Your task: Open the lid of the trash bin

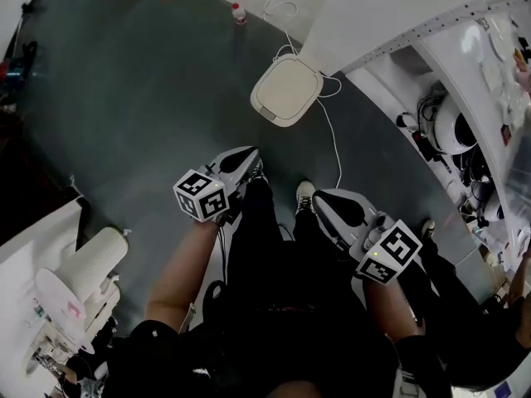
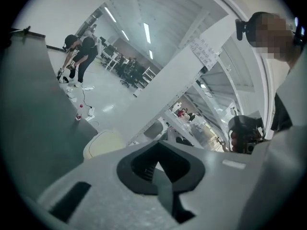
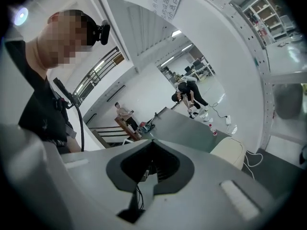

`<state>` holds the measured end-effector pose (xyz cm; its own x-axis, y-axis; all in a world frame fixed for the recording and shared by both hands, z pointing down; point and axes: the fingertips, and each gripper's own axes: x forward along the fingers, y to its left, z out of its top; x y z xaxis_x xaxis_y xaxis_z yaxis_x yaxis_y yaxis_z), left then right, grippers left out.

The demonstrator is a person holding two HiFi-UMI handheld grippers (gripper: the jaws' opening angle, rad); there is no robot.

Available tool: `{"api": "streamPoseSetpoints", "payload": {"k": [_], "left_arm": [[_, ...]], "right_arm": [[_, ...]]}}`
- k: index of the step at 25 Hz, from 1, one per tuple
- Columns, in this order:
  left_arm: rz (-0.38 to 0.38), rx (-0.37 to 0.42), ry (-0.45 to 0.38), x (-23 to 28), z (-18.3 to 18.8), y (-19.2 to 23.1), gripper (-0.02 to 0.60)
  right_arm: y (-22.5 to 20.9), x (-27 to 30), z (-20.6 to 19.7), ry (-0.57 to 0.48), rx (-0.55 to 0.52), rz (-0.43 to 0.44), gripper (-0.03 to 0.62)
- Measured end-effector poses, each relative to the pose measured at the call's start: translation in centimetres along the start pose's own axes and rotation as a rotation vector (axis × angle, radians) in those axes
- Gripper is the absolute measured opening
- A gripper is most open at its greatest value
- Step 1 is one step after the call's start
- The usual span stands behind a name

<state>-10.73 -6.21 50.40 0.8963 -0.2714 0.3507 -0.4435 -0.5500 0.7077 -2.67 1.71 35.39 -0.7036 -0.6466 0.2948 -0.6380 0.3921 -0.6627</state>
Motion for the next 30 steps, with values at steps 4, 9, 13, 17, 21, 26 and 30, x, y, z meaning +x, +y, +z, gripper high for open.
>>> {"api": "streamPoseSetpoints", "payload": {"k": [4, 9, 13, 17, 21, 26, 30], "left_arm": [[0.011, -0.058, 0.033, 2.6, -1.0, 5.0, 0.006], [0.056, -0.1, 0.106, 5.9, -3.4, 11.4, 0.006], [0.084, -0.142, 0.162, 8.0, -6.2, 15.5, 0.024], [0.129, -0.185, 0.207, 9.1, -9.5, 19.5, 0.036], [0.168, -0.266, 0.202, 10.1, -11.7, 23.5, 0.072], [0.193, -0.367, 0.179, 12.3, -13.9, 26.7, 0.125], [0.236, -0.433, 0.163, 13.9, -15.6, 29.2, 0.138]], "right_arm": [[-2.2, 2.1, 0.0, 0.016, 0.007, -0.046, 0.008], [-5.2, 4.1, -0.5, 0.028, 0.05, -0.098, 0.008], [-7.3, 5.1, -2.0, 0.044, 0.103, -0.133, 0.008], [-8.4, 5.6, -4.0, 0.057, 0.142, -0.16, 0.008], [-9.7, 5.9, -6.0, 0.064, 0.168, -0.19, 0.008], [-10.5, 5.5, -9.1, 0.087, 0.218, -0.226, 0.008], [-11.4, 5.3, -10.7, 0.078, 0.264, -0.243, 0.008]]}}
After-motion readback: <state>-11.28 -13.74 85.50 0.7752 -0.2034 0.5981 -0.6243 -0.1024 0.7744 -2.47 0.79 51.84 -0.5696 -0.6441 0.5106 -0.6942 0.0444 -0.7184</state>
